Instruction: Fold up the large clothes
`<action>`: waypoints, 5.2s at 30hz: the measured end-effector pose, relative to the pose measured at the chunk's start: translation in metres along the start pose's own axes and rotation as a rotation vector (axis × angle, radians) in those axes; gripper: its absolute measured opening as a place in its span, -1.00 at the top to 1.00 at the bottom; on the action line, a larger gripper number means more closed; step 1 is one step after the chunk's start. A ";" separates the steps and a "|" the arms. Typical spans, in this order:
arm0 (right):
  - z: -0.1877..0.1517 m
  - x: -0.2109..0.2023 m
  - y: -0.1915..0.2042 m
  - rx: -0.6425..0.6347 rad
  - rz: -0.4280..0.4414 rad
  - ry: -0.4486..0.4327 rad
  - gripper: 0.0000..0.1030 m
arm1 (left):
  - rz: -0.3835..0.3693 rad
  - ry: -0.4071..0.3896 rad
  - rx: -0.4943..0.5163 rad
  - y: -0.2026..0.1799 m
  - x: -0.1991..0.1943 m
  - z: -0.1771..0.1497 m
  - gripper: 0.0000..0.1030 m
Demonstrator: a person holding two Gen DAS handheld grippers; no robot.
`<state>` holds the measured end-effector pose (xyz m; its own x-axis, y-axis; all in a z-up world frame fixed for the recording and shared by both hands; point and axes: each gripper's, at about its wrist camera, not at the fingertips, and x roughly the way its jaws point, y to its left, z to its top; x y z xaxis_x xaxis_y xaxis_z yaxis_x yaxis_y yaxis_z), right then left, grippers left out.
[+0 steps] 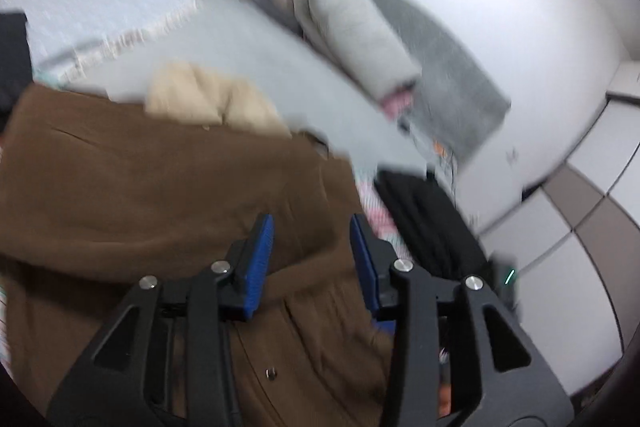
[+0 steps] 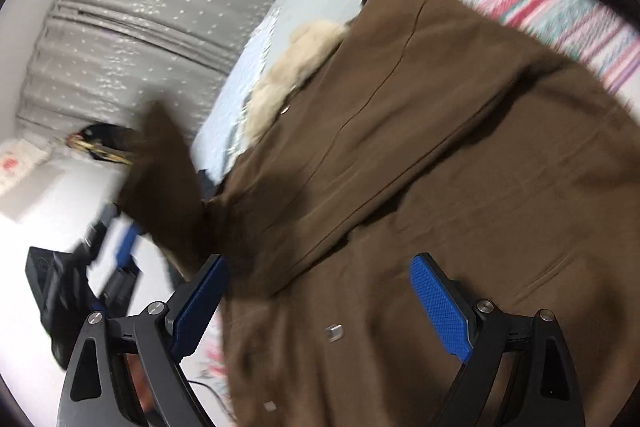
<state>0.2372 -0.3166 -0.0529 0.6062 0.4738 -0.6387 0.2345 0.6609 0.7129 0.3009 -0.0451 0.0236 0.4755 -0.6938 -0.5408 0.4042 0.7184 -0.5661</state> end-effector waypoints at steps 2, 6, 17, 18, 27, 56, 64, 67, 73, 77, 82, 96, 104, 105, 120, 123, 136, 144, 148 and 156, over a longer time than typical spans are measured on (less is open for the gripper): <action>0.002 0.000 0.001 -0.031 -0.032 0.006 -0.81 | 0.007 0.024 -0.048 0.011 -0.001 -0.009 0.19; 0.003 0.009 -0.001 -0.015 -0.005 0.031 -0.81 | 0.058 -0.012 -0.147 0.044 -0.039 -0.006 0.13; 0.009 0.089 0.049 -0.326 -0.089 0.048 -0.49 | 0.404 -0.046 -0.074 0.118 -0.105 -0.068 -0.13; 0.007 0.096 0.049 -0.344 -0.110 0.061 -0.19 | 0.421 -0.024 -0.075 0.122 -0.096 -0.069 -0.13; 0.016 0.075 0.073 -0.517 -0.181 -0.076 0.73 | 0.671 0.043 -0.072 0.172 -0.066 -0.058 -0.12; 0.025 0.083 0.024 -0.452 -0.404 -0.016 0.49 | 0.705 0.062 -0.162 0.193 -0.058 -0.062 -0.13; 0.024 0.046 0.036 -0.473 -0.374 -0.055 0.44 | 0.636 0.038 -0.135 0.165 -0.074 -0.067 -0.13; 0.003 0.057 0.037 -0.507 -0.334 0.070 0.44 | 0.608 0.068 -0.093 0.146 -0.071 -0.077 -0.13; -0.054 0.062 0.035 -0.640 -0.385 0.267 0.43 | 0.557 0.167 -0.042 0.124 -0.069 -0.110 -0.13; -0.075 0.036 0.011 -0.653 -0.376 0.316 0.27 | 0.557 0.198 -0.022 0.119 -0.082 -0.136 -0.13; -0.103 -0.013 -0.024 -0.611 -0.287 0.357 0.24 | 0.549 0.202 -0.016 0.105 -0.110 -0.161 -0.13; -0.168 -0.117 -0.076 -0.646 -0.299 0.323 0.22 | 0.666 0.235 0.025 0.081 -0.150 -0.229 -0.36; -0.147 -0.178 -0.125 -0.437 -0.359 0.144 -0.23 | 0.532 0.161 -0.244 0.100 -0.190 -0.251 -0.39; -0.146 -0.178 -0.129 -0.413 -0.354 0.142 -0.23 | 0.532 0.162 -0.242 0.098 -0.191 -0.254 -0.40; -0.147 -0.192 -0.173 -0.136 -0.321 0.118 -0.23 | 0.408 0.088 -0.352 0.082 -0.189 -0.274 -0.50; -0.149 -0.187 -0.173 -0.119 -0.299 0.122 -0.15 | 0.452 0.092 -0.301 0.072 -0.182 -0.273 -0.48; -0.139 -0.228 -0.147 -0.155 -0.160 -0.058 0.76 | 0.416 -0.094 -0.339 0.067 -0.229 -0.245 0.69; -0.135 -0.301 -0.133 -0.163 -0.034 -0.247 0.79 | 0.322 -0.168 -0.410 0.060 -0.285 -0.231 0.71; -0.137 -0.290 -0.133 -0.161 -0.052 -0.212 0.79 | 0.434 -0.078 -0.355 0.060 -0.258 -0.246 0.69; -0.130 -0.240 -0.193 0.024 -0.167 0.007 0.53 | 0.383 0.056 -0.500 0.115 -0.233 -0.266 0.37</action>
<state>-0.0524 -0.4819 -0.0746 0.5519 0.3626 -0.7510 0.3497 0.7169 0.6031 0.0284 0.1852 -0.0811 0.4668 -0.4032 -0.7871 -0.2069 0.8156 -0.5404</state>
